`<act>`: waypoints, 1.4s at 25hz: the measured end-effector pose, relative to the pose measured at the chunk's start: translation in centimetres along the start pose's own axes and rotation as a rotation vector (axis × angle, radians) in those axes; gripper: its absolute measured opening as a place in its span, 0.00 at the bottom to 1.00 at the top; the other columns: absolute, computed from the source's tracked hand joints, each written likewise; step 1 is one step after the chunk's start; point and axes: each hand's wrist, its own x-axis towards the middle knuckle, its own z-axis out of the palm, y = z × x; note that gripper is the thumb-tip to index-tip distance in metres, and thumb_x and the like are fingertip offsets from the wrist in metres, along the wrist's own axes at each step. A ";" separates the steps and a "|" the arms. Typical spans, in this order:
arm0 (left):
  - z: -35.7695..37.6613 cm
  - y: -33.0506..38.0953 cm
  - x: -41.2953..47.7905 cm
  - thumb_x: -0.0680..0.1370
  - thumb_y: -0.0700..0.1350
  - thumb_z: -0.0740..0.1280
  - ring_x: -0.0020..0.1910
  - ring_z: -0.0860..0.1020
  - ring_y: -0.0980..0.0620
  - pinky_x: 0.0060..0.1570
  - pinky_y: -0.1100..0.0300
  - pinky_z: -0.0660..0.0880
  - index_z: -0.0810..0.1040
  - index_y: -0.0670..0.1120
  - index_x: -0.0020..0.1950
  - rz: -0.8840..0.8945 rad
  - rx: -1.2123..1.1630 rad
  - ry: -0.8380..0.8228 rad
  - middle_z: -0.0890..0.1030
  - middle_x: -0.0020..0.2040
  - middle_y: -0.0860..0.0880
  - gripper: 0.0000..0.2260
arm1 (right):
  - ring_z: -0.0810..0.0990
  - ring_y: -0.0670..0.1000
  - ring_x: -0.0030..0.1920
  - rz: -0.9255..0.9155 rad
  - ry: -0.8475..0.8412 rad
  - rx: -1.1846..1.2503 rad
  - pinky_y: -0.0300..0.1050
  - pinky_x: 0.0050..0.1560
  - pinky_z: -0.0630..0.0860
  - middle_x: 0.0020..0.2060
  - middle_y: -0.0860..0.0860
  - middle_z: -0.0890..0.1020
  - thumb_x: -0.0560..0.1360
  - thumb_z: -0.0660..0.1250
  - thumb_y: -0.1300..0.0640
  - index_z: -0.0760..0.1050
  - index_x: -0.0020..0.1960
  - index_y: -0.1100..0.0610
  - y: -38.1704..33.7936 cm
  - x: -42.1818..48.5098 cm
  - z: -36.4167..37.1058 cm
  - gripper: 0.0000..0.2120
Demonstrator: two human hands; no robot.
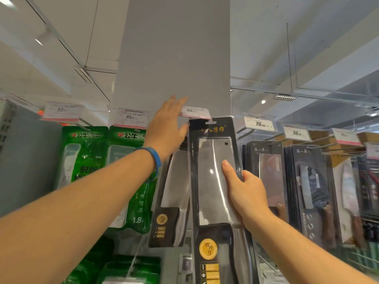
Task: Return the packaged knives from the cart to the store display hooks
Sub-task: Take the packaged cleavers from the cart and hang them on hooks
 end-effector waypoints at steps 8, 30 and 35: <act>-0.3 -0.5 3.7 0.81 0.48 0.65 0.53 0.80 0.50 0.50 0.57 0.74 0.82 0.50 0.60 0.162 0.096 -0.012 0.83 0.55 0.52 0.10 | 0.66 0.47 0.28 -0.076 -0.005 -0.039 0.45 0.31 0.64 0.26 0.47 0.67 0.72 0.66 0.28 0.62 0.34 0.54 1.5 -0.8 0.9 0.31; -0.5 -1.5 5.1 0.76 0.55 0.71 0.37 0.74 0.60 0.40 0.66 0.71 0.85 0.53 0.52 0.036 -0.024 -0.051 0.79 0.39 0.57 0.09 | 0.70 0.50 0.31 -0.099 -0.044 0.048 0.49 0.34 0.69 0.30 0.52 0.73 0.72 0.65 0.28 0.70 0.36 0.60 2.4 0.3 6.1 0.33; -0.3 -1.4 4.9 0.76 0.55 0.72 0.36 0.73 0.61 0.35 0.68 0.66 0.85 0.53 0.51 0.008 -0.045 -0.038 0.78 0.37 0.58 0.09 | 0.72 0.50 0.31 -0.088 -0.050 0.088 0.48 0.34 0.71 0.31 0.54 0.76 0.71 0.65 0.27 0.72 0.37 0.60 2.6 0.3 6.5 0.33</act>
